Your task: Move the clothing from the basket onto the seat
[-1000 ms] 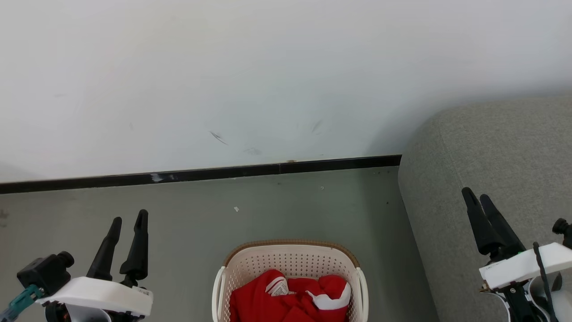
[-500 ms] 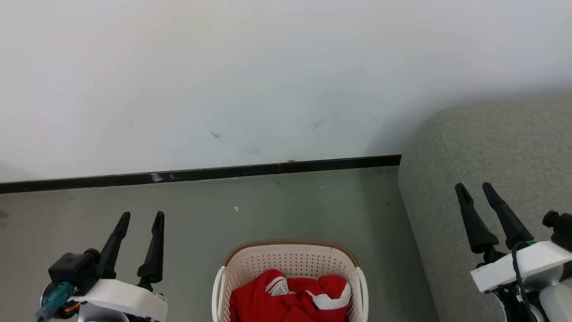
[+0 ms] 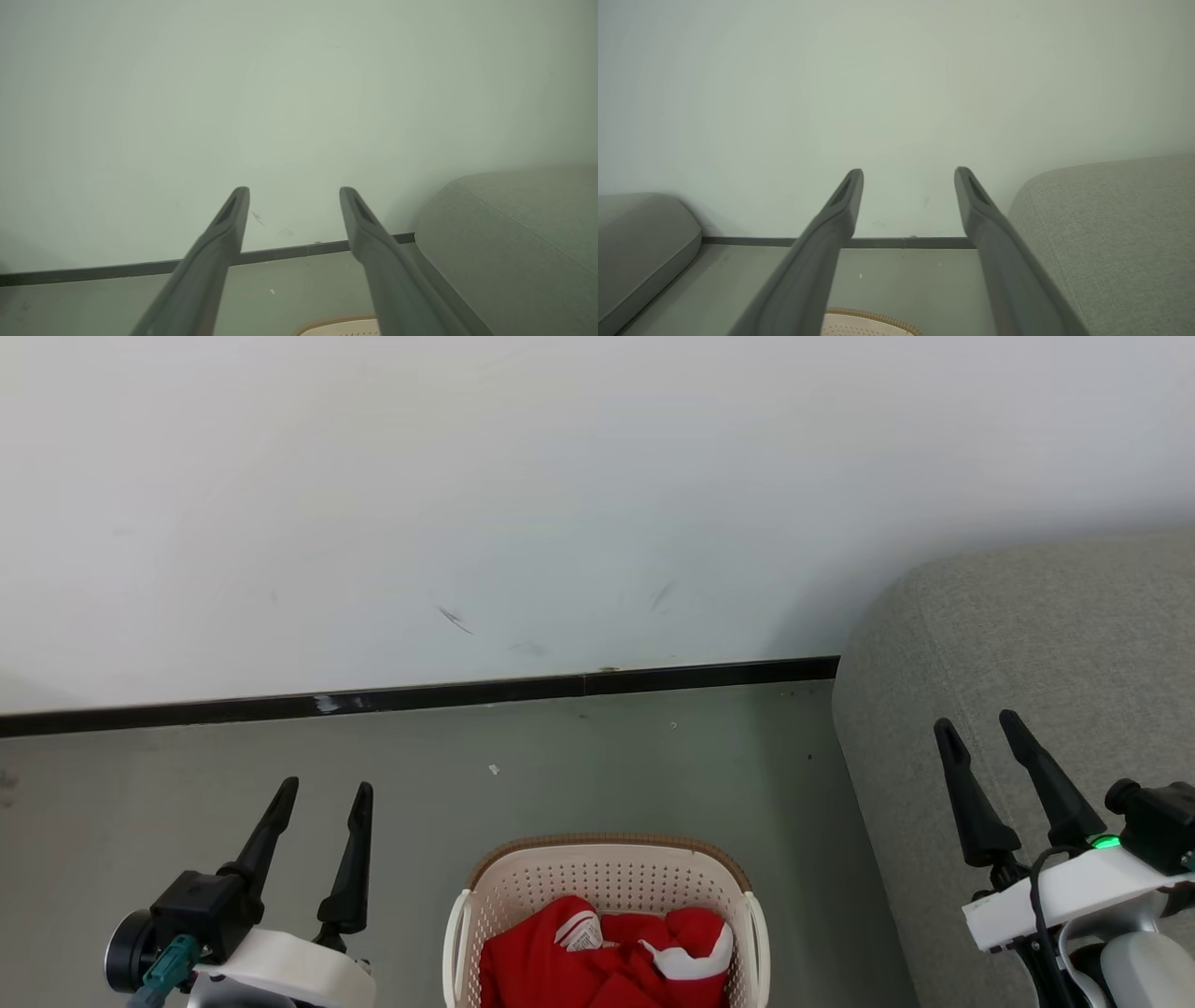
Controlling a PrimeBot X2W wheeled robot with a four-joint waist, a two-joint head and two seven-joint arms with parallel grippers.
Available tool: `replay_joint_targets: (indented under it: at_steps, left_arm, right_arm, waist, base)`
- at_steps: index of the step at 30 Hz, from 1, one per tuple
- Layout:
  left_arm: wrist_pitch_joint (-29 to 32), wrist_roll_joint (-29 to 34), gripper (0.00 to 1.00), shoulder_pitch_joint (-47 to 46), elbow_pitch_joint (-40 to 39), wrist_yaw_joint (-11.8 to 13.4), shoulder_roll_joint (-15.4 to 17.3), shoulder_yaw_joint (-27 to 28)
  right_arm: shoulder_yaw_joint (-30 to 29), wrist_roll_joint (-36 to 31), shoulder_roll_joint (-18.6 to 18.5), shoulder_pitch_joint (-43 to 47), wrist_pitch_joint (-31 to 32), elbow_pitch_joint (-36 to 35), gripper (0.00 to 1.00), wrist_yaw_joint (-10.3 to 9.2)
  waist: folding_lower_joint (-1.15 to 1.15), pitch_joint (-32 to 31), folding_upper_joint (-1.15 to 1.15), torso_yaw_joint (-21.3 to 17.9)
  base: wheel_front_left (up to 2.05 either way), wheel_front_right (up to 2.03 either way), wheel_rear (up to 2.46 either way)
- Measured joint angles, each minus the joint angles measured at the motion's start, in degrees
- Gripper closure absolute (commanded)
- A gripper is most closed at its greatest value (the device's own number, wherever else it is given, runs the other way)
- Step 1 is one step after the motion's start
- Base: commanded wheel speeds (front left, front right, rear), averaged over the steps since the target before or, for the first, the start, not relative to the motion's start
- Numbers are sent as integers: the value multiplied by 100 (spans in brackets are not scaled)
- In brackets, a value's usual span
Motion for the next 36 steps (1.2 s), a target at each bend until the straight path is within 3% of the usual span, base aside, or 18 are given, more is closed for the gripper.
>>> replay_joint_targets:
  at_steps: [36]
  left_arm:
    - [0, 143, 0, -31, 87, -120, -256, 136]
  right_arm:
    - [-155, -470, 233, 1, -5, 147, 0, 0]
  waist:
    - [-1, 224, 0, -35]
  base:
    - [0, 0, 0]
